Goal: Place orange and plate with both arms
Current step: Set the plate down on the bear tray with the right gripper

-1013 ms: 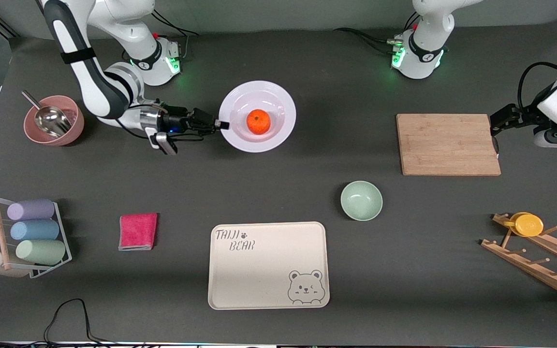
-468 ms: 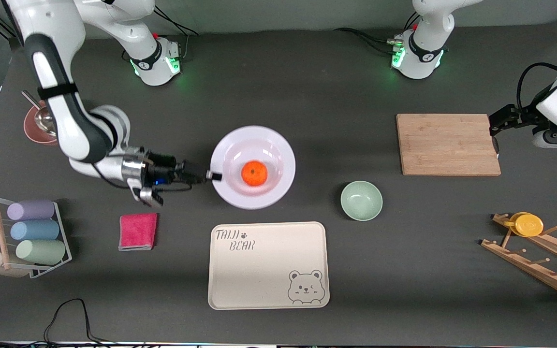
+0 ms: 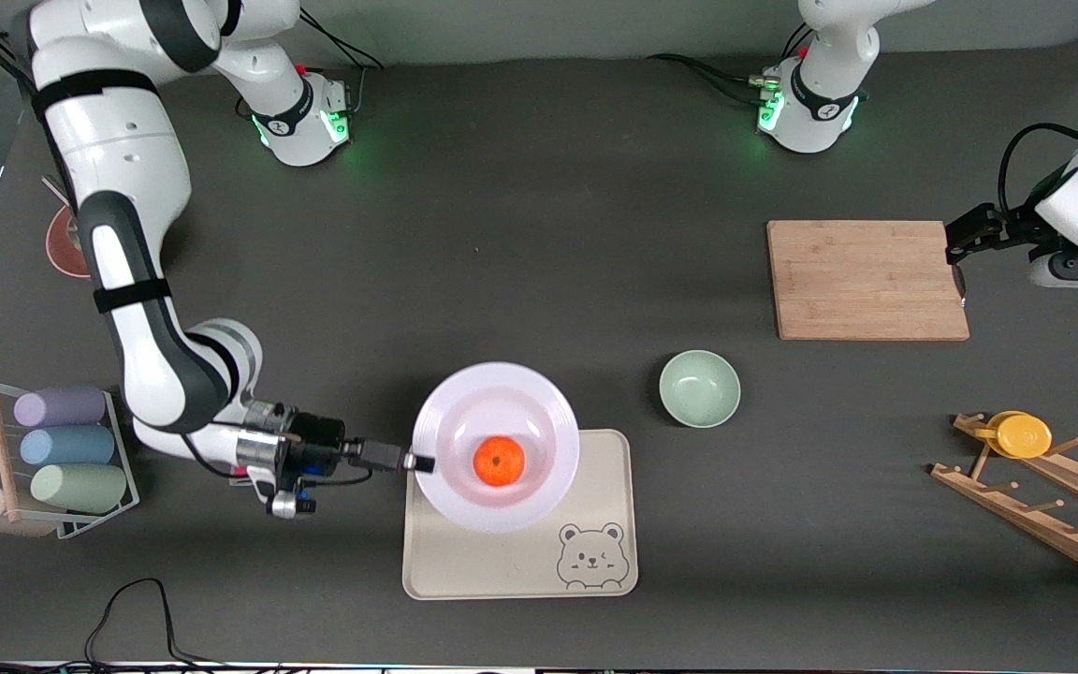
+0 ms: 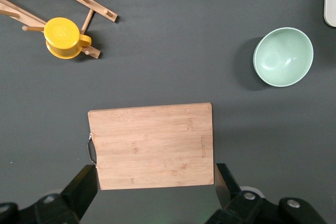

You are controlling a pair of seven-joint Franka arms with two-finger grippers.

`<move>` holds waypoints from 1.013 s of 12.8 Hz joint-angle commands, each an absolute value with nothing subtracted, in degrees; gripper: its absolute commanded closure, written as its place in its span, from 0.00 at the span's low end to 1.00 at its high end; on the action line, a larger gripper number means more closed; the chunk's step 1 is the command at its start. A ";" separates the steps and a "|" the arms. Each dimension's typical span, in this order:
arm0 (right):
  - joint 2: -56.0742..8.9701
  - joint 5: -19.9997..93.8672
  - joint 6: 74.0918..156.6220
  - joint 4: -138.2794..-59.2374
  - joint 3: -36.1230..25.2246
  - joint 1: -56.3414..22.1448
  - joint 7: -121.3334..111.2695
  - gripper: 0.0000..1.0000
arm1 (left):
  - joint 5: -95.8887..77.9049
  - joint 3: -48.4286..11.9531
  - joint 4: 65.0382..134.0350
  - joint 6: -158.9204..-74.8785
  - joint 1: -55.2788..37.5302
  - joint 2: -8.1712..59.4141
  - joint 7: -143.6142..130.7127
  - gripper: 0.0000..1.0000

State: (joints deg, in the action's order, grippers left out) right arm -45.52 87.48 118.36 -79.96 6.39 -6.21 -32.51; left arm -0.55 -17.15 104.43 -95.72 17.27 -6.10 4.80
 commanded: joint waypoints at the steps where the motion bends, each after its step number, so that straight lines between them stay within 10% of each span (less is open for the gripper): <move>1: -55.69 85.43 121.28 -64.47 6.50 -7.99 -28.65 1.00 | -1.06 -17.23 105.55 -96.86 17.31 -7.03 5.89 0.00; 13: -70.04 92.43 125.42 -57.92 7.03 -8.96 -45.68 1.00 | -0.79 -17.23 105.82 -96.77 17.49 -7.12 5.89 0.00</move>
